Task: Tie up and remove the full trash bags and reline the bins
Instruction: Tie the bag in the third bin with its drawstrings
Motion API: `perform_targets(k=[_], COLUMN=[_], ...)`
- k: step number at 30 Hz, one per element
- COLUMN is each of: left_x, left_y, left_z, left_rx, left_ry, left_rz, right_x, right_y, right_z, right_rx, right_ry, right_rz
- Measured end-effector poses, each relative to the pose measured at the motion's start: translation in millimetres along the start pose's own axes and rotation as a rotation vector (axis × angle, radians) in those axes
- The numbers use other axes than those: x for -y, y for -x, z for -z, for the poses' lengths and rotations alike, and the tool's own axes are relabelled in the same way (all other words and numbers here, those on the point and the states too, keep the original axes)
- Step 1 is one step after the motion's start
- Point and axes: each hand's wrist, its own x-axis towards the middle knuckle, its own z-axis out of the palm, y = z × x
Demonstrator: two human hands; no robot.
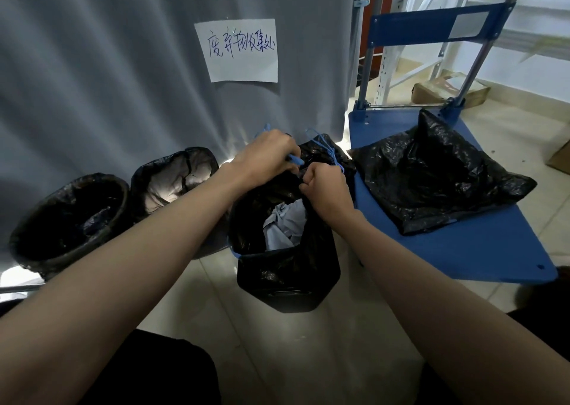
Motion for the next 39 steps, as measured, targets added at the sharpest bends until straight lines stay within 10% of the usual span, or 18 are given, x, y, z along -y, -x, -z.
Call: perform_targets(k=[14, 25, 39], left_x=[32.8, 7.3, -0.2], left_y=[49.4, 119.9, 113.9], left_z=[1.2, 24.2, 31.7], left_rx=[-0.046, 0.538, -0.013], left_ry=[0.224, -0.002, 0.399], left_rz=[0.286, -0.003, 0.155], right_x=[9.2, 42.5, 72.5], right_y=[20.5, 55.6, 65.0], right_z=[12.3, 11.4, 37.1], right_rx=[0.051, 0.297, 0.409], right_ry=[0.063, 0.186, -0.277], right_rz=[-0.092, -0.039, 0.040])
